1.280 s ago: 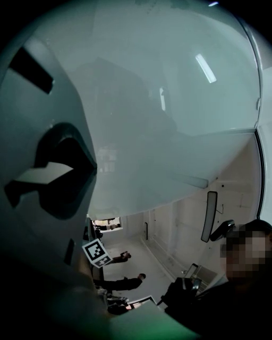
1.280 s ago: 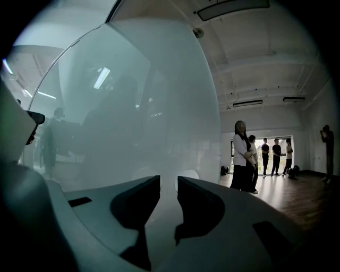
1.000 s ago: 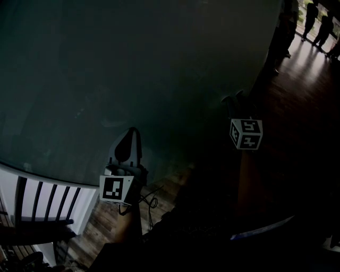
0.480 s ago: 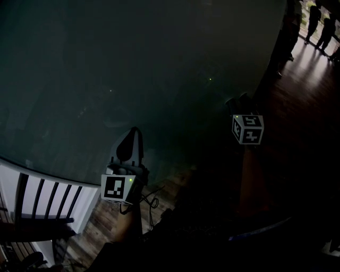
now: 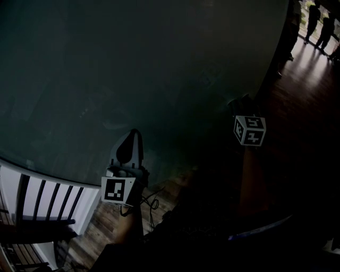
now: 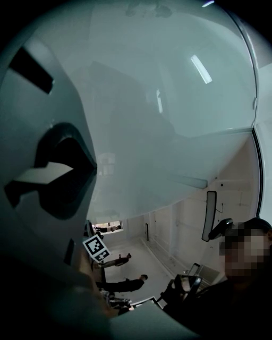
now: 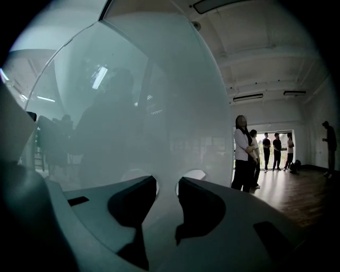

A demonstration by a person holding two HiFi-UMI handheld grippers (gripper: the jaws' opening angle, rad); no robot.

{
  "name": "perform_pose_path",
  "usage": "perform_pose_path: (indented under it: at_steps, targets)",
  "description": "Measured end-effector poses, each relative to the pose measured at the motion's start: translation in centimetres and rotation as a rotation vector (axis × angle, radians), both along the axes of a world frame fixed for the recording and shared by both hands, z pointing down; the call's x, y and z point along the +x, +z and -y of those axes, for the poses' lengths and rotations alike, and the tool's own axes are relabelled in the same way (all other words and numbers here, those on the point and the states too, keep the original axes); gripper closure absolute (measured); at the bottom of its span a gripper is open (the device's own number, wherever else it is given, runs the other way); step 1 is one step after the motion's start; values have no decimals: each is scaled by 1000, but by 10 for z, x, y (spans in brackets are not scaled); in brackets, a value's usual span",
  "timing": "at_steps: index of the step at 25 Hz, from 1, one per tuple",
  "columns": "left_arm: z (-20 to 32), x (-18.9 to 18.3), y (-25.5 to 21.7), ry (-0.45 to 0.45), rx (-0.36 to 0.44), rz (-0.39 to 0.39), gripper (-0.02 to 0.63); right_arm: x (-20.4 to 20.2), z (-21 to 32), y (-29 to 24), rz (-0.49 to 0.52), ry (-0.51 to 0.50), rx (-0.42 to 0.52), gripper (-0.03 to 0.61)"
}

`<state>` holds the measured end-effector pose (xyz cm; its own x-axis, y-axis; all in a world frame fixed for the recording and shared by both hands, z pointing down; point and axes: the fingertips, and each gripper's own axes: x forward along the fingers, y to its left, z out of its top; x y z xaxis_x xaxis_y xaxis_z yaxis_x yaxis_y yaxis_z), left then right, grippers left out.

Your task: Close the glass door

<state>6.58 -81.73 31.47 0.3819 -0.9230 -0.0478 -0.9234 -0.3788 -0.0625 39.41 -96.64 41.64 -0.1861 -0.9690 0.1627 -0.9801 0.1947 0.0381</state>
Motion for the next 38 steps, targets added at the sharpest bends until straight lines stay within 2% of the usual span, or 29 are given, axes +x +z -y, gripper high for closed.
perform_pose_path:
  at_steps: [10,15,25,34,38]
  targets:
    - [-14,-4,-9,33,5,-15,612,9,-23,-11,-2,53,32,448]
    - [-24,-15,-3,68,15,-28,612,4,-35,0,-6,90,25,446]
    - [-62,-14,1,193,9,-36,612,19,-87,4,-5,226,20,448]
    - [-104,11,-11,316,21,-41,612,48,-147,-8,9,312,26,448]
    - [-120,3,-10,347,20,-52,612,45,-171,-8,8,347,25,449]
